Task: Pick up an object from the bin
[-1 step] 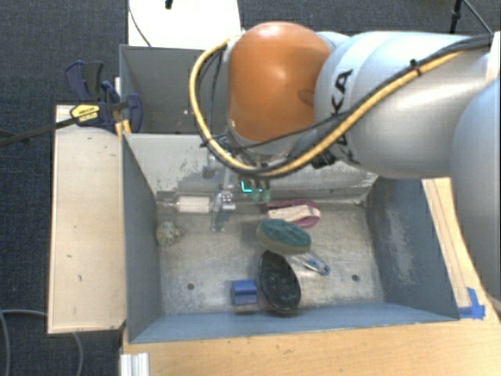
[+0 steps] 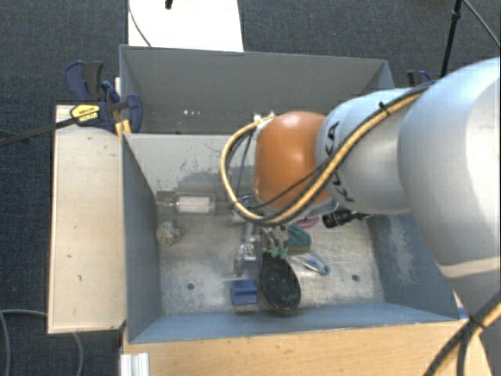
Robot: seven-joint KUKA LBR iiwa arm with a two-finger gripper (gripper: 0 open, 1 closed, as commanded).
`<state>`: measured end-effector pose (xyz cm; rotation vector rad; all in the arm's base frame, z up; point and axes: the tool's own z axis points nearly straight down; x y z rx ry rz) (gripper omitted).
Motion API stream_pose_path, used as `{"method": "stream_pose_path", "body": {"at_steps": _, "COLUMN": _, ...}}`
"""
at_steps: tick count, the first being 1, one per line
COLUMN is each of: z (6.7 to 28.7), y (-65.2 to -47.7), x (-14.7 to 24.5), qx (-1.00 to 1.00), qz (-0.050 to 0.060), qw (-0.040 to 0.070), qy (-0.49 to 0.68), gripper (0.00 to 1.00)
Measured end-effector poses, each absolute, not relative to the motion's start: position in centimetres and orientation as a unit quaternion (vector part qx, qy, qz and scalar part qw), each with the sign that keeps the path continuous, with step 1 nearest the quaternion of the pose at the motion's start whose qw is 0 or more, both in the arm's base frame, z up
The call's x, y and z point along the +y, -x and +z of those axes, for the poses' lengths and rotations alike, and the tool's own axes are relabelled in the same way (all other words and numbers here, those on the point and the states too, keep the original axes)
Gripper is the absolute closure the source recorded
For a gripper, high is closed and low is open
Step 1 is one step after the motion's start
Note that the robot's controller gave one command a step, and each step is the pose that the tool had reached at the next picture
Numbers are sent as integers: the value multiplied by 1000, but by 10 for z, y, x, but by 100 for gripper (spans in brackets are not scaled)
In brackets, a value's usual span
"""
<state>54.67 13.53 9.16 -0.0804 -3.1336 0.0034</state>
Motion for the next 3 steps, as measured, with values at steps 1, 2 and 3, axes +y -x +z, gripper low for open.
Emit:
{"method": "stream_pose_path", "body": {"at_steps": 1, "z": 74, "y": -487, "x": 65, "qx": -998, "qz": 0, "qw": -9, "qy": 58, "gripper": 0}}
{"method": "stream_pose_path", "body": {"at_steps": 2, "z": 73, "y": -490, "x": 11, "qx": -988, "qz": 0, "qw": -7, "qy": -156, "gripper": 0}}
{"method": "stream_pose_path", "body": {"at_steps": 3, "z": 108, "y": -490, "x": -44, "qx": -988, "qz": 1, "qw": -3, "qy": -156, "gripper": 0}}
